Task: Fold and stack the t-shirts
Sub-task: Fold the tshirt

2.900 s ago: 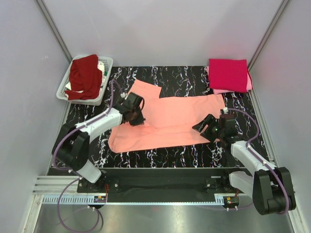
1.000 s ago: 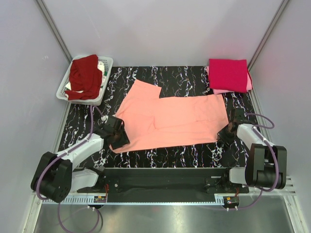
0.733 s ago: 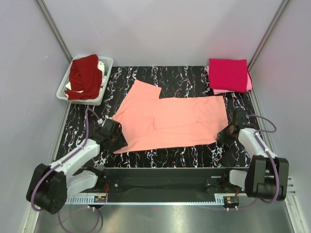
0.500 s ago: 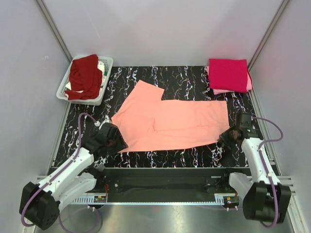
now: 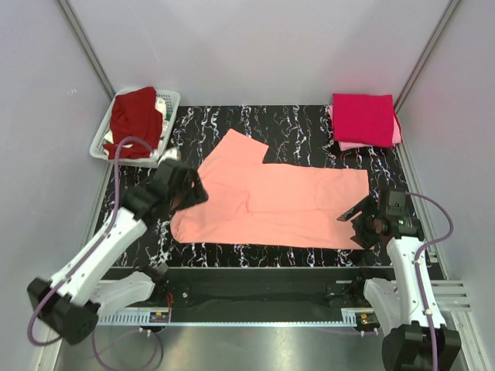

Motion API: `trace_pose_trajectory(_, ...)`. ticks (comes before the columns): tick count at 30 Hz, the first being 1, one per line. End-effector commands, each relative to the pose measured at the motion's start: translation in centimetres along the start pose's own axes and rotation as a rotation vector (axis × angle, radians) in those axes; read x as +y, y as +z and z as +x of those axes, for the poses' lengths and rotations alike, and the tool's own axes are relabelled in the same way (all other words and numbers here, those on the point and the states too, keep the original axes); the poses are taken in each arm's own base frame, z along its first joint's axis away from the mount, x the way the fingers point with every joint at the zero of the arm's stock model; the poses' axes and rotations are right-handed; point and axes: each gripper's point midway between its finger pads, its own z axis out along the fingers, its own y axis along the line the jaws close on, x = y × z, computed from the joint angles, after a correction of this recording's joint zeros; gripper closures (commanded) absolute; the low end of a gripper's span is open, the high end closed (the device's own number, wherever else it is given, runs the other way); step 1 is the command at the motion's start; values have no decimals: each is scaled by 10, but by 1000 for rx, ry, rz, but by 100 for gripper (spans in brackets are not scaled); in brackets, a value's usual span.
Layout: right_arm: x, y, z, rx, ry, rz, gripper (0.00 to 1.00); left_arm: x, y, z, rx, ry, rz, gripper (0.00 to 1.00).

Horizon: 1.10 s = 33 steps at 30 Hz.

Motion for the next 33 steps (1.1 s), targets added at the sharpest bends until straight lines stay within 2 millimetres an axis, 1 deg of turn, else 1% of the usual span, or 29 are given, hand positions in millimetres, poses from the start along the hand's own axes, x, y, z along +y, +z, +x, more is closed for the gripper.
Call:
trace_pose_trajectory(1,23,-12,0,-28,-80,-161,22,-43,7,-84,-200,149,14,30)
trace_pose_trajectory(2,27,-11,4,-30,-96,-199,21,-53,21,-106,-195,179,10,30)
trace_pose_trajectory(3,32,-12,7,-31,-107,-245,21,-59,30,-119,-200,184,24,30)
trace_pose_trajectory(4,41,-18,14,-23,-119,-327,21,-73,38,-140,-235,174,70,30)
trace_pose_trajectory(5,45,-11,20,-17,-136,-386,20,-80,60,-161,-210,170,103,30)
trace_pose_trajectory(6,52,-14,24,-23,-158,-455,20,-89,69,-181,-236,164,136,30)
trace_pose_trajectory(7,58,-16,33,8,-182,-522,19,-91,82,-194,-229,159,142,30)
trace_pose_trajectory(8,61,-9,37,4,-209,-567,19,-99,105,-216,-212,168,161,30)
trace_pose_trajectory(10,66,-11,48,21,-282,-644,18,-110,130,-237,-206,185,200,30)
trace_pose_trajectory(11,68,-7,51,18,-304,-673,18,-119,155,-251,-189,200,235,30)
trace_pose_trajectory(12,70,-9,55,25,-324,-708,18,-124,167,-258,-186,203,262,30)
trace_pose_trajectory(13,75,-12,61,31,-351,-749,17,-119,202,-255,-140,197,262,30)
trace_pose_trajectory(14,71,-6,66,45,-354,-747,17,-132,202,-274,-172,201,309,29)
trace_pose_trajectory(15,73,-8,69,50,-362,-768,17,-136,213,-280,-175,203,331,29)
trace_pose_trajectory(16,77,-12,72,52,-381,-799,17,-126,246,-273,-133,191,316,28)
trace_pose_trajectory(17,77,-11,74,57,-386,-808,16,-138,244,-291,-169,190,352,27)
trace_pose_trajectory(19,77,-9,76,66,-386,-818,15,-140,263,-296,-158,174,374,26)
trace_pose_trajectory(20,77,-7,77,70,-385,-824,15,-138,281,-298,-143,143,396,25)
trace_pose_trajectory(21,77,-4,79,83,-380,-818,14,-140,289,-301,-150,129,417,24)
trace_pose_trajectory(22,78,-3,78,81,-377,-820,14,-133,308,-294,-129,108,418,23)
trace_pose_trajectory(24,77,3,79,100,-371,-806,15,-134,318,-296,-136,77,439,22)
trace_pose_trajectory(25,78,4,78,97,-371,-808,14,-132,328,-291,-126,70,438,21)
trace_pose_trajectory(27,77,7,79,107,-367,-800,14,-130,335,-287,-115,43,439,21)
trace_pose_trajectory(28,77,8,79,108,-365,-800,14,-128,342,-280,-99,31,436,21)
trace_pose_trajectory(30,77,8,79,108,-364,-801,14,-126,348,-274,-80,15,437,22)
trace_pose_trajectory(31,77,8,79,106,-363,-801,15,-122,354,-265,-55,-7,431,23)
trace_pose_trajectory(33,77,9,79,109,-361,-799,15,-123,357,-255,-27,-22,450,26)
